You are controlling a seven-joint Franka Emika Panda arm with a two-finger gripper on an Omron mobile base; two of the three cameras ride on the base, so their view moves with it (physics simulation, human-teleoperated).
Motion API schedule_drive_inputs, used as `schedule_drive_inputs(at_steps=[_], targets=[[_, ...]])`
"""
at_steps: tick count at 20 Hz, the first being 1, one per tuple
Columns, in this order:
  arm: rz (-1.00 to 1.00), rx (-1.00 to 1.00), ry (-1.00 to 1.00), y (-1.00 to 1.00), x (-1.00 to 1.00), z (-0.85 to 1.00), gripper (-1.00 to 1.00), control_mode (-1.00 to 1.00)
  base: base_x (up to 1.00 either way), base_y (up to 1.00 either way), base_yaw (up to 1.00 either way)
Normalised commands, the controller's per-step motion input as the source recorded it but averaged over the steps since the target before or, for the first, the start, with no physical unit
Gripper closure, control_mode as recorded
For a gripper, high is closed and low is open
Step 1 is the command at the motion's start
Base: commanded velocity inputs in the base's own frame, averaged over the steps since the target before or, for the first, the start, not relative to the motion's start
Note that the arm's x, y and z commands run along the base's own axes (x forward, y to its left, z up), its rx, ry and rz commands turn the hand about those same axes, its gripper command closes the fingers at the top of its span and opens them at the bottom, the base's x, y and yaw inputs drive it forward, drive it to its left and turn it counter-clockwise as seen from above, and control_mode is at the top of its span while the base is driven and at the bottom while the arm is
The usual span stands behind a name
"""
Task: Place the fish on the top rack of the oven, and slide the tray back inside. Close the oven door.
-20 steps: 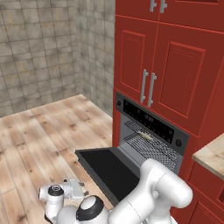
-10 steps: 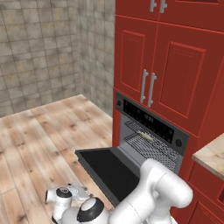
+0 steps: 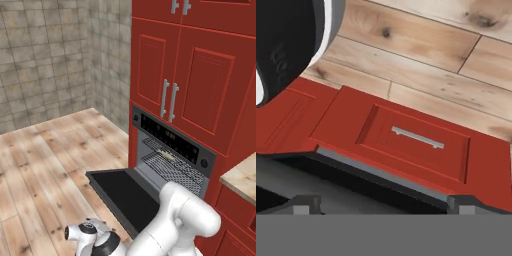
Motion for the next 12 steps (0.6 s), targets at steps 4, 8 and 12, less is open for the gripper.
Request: schedule_drive_inputs(at_steps=[4, 8, 12], targets=[[-0.04, -0.19, -0.09, 0.0, 0.36, -1.0, -1.0, -1.0, 0.0, 0.0, 0.0], [-0.1, -0.19, -0.05, 0.0, 0.69, -1.0, -1.0, -1.0, 0.0, 0.0, 0.0], [-0.16, -0.2, -0.08, 0.0, 0.85, -1.0, -1.0, -1.0, 0.0, 0.0, 0.0]])
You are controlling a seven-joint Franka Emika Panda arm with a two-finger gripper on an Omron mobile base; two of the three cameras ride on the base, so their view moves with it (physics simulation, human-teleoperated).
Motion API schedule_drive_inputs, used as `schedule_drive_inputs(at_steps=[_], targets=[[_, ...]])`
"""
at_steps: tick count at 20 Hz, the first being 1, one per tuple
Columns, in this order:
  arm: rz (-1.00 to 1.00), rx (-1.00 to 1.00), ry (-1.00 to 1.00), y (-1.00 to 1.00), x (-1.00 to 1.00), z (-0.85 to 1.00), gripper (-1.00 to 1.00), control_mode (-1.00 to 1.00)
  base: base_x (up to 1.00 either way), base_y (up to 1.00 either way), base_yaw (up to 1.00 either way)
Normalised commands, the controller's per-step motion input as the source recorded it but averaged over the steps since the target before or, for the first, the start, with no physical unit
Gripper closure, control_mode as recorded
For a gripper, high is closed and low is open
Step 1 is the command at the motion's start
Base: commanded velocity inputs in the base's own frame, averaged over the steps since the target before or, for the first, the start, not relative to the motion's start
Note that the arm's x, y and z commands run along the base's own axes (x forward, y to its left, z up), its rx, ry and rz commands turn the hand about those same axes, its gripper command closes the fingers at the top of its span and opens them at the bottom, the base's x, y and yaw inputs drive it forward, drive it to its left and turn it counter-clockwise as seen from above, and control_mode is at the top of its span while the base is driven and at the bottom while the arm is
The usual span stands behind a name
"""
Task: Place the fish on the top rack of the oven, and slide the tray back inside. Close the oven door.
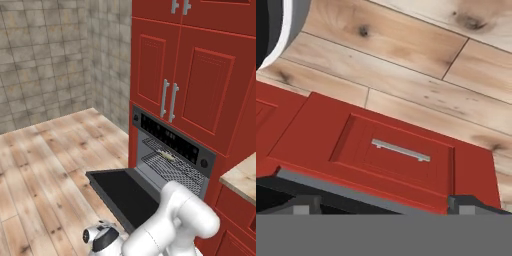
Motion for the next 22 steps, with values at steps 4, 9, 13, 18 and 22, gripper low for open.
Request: schedule_drive_inputs(at_steps=[4, 9, 13, 18, 22], targets=[[-0.24, -0.23, -0.12, 0.0, 0.81, -0.85, -1.0, -1.0, 0.0, 0.0, 0.0], [-0.31, -0.22, -0.2, 0.0, 0.73, -0.5, -1.0, -1.0, 0.0, 0.0, 0.0], [-0.35, -0.22, -0.29, -0.1, 0.56, -0.28, -1.0, -1.0, 0.0, 0.0, 0.0], [-0.36, -0.2, -0.34, -0.38, 0.15, -0.01, -1.0, -1.0, 0.0, 0.0, 0.0], [-0.34, -0.17, -0.32, -0.69, 0.0, 0.34, -1.0, -1.0, 0.0, 0.0, 0.0]])
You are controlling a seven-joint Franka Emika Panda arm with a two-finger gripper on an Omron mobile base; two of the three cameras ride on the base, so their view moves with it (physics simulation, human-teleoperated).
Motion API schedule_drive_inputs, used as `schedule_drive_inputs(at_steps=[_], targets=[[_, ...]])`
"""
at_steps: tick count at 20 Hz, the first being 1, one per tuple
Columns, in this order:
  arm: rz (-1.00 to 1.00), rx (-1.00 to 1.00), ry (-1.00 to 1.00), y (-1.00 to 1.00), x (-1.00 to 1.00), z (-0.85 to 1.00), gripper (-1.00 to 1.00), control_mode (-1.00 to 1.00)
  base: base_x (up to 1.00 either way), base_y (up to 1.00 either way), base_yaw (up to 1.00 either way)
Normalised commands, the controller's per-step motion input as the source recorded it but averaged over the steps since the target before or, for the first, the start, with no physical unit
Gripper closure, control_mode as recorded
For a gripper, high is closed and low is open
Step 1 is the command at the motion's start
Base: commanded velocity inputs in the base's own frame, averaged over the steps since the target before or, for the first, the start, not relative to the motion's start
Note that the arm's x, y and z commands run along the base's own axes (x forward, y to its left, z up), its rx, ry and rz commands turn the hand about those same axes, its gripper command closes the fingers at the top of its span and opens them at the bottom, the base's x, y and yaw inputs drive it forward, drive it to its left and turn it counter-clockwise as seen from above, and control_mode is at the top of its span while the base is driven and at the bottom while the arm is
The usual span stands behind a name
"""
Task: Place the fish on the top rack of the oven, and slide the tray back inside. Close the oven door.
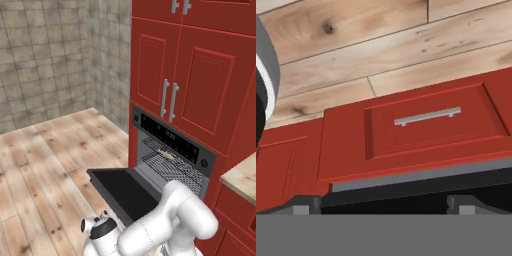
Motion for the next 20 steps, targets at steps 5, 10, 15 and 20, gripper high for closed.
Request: schedule_drive_inputs(at_steps=[5, 10, 15, 20], targets=[[-0.29, -0.21, -0.33, -0.81, 0.0, 0.54, -1.0, -1.0, 0.0, 0.0, 0.0], [-0.22, -0.2, -0.33, -0.88, 0.24, 0.56, -1.0, -1.0, 0.0, 0.0, 0.0], [-0.16, -0.16, -0.34, -0.89, 0.47, 0.65, -1.0, -1.0, 0.0, 0.0, 0.0], [-0.14, -0.12, -0.29, -0.85, 0.55, 0.94, -1.0, -1.0, 0.0, 0.0, 0.0]])
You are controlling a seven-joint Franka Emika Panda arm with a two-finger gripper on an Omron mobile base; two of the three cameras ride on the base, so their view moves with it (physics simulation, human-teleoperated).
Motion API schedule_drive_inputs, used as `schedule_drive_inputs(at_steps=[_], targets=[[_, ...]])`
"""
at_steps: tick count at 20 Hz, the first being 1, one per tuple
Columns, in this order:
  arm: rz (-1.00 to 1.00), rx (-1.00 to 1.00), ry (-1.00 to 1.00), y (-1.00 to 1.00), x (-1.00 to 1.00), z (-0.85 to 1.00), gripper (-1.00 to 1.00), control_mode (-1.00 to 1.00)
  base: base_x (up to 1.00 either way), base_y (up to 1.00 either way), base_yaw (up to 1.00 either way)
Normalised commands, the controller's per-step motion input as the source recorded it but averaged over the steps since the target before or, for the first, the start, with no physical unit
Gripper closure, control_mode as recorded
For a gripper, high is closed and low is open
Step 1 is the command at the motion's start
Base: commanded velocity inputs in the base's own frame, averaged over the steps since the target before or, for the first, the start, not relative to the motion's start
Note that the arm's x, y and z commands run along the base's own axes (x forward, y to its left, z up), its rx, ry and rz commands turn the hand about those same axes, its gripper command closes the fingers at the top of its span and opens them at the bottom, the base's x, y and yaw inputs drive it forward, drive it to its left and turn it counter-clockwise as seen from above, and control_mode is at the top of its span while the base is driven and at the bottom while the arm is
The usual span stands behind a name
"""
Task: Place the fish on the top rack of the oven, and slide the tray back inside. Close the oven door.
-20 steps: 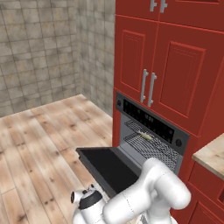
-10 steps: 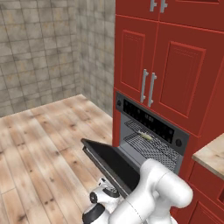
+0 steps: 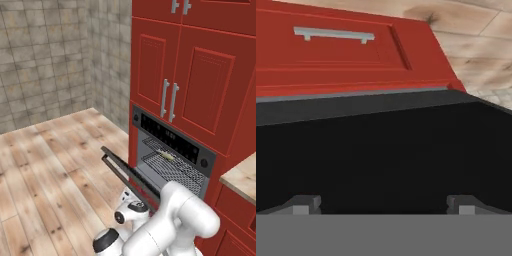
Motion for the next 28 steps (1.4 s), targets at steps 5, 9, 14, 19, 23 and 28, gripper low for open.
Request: schedule_drive_inputs(at_steps=[5, 9, 14, 19, 23, 28], targets=[[-0.15, -0.08, -0.26, -0.87, 0.54, 1.0, -1.0, -1.0, 0.0, 0.0, 0.0], [-0.15, -0.05, -0.25, -0.92, 0.49, 0.99, -1.0, -1.0, 0.0, 0.0, 0.0], [-0.15, -0.01, -0.22, -1.0, 0.46, 0.92, -1.0, -1.0, 0.0, 0.0, 0.0], [-0.13, 0.0, -0.2, -1.0, 0.44, 0.68, -1.0, -1.0, 0.0, 0.0, 0.0], [-0.11, 0.03, -0.15, -1.0, 0.45, 0.45, -1.0, -1.0, 0.0, 0.0, 0.0], [-0.09, 0.13, -0.05, -1.0, 0.55, 0.17, -1.0, -1.0, 0.0, 0.0, 0.0]])
